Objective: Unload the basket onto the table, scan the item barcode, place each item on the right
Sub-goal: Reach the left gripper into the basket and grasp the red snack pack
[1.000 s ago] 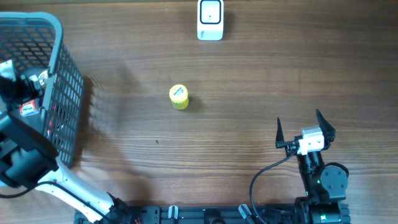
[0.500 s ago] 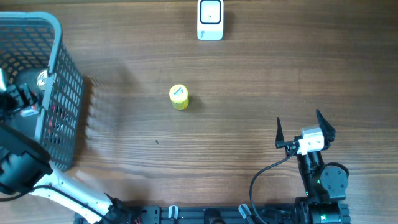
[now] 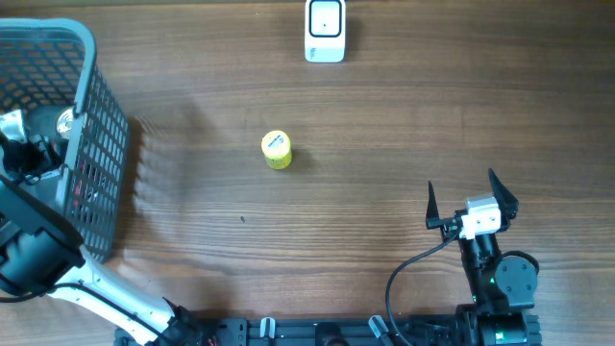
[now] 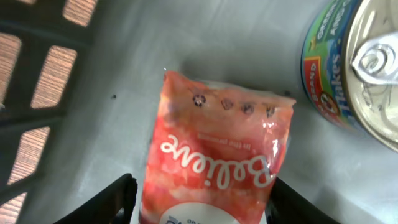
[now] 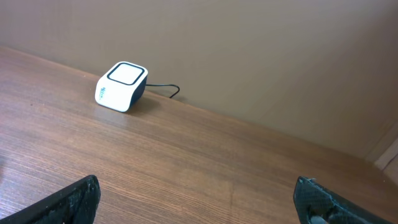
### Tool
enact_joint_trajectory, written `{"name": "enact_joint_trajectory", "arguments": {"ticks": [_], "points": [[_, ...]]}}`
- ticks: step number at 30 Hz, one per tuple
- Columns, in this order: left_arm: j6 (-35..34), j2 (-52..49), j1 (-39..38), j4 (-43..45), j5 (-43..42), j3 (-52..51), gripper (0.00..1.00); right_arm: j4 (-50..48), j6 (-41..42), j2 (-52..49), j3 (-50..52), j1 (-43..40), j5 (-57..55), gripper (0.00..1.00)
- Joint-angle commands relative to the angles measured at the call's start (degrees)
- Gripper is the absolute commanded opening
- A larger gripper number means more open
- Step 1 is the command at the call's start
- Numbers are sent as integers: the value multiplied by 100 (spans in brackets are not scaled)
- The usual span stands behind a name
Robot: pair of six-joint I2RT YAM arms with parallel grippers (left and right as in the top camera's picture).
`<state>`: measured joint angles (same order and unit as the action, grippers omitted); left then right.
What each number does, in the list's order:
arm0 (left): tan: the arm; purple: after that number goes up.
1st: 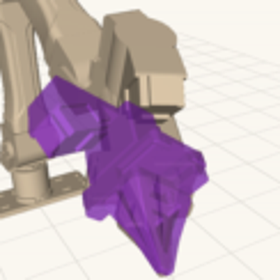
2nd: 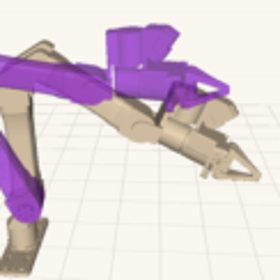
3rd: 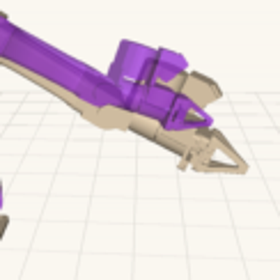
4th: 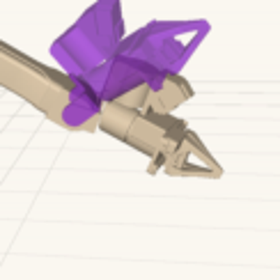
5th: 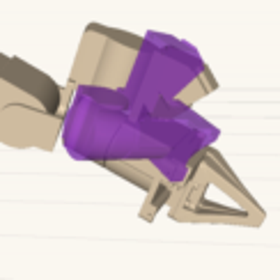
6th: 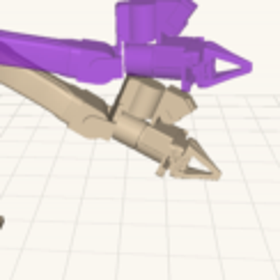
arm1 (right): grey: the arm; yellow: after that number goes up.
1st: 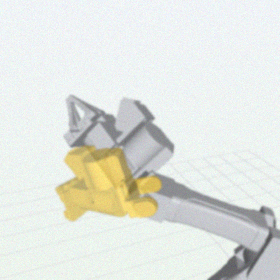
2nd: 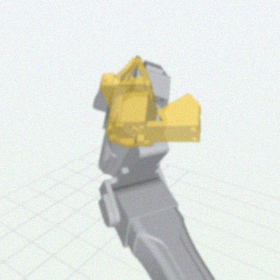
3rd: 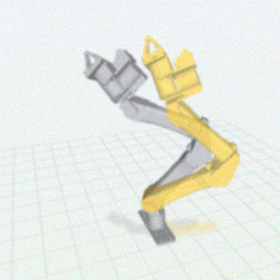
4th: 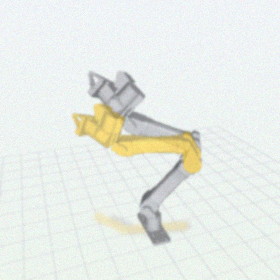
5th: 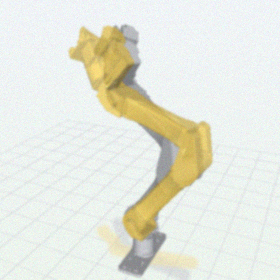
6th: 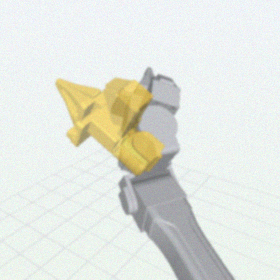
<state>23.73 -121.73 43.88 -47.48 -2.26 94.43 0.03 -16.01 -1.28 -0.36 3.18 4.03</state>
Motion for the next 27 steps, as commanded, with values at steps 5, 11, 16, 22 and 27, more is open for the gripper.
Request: {"name": "enact_joint_trajectory", "arguments": {"ticks": [5, 11, 16, 22, 27], "points": [[-22, -98, 9, 61, 15, -48, 44, -17, -52, 26, 7, -2, 50, 100], [-636, -90, -24, -9, -111, -46, 35, -17, -50, 26, 7, -2, 50, 100], [-944, 87, -238, -293, -404, -46, 31, -20, -52, 26, 7, -2, 50, 100], [-1414, 780, -503, -356, -649, -35, 31, -17, -48, 26, 7, -4, 50, 100], [-1622, 2033, -551, -133, -603, -24, 35, -17, -52, 26, 7, -2, 50, 100]]}}
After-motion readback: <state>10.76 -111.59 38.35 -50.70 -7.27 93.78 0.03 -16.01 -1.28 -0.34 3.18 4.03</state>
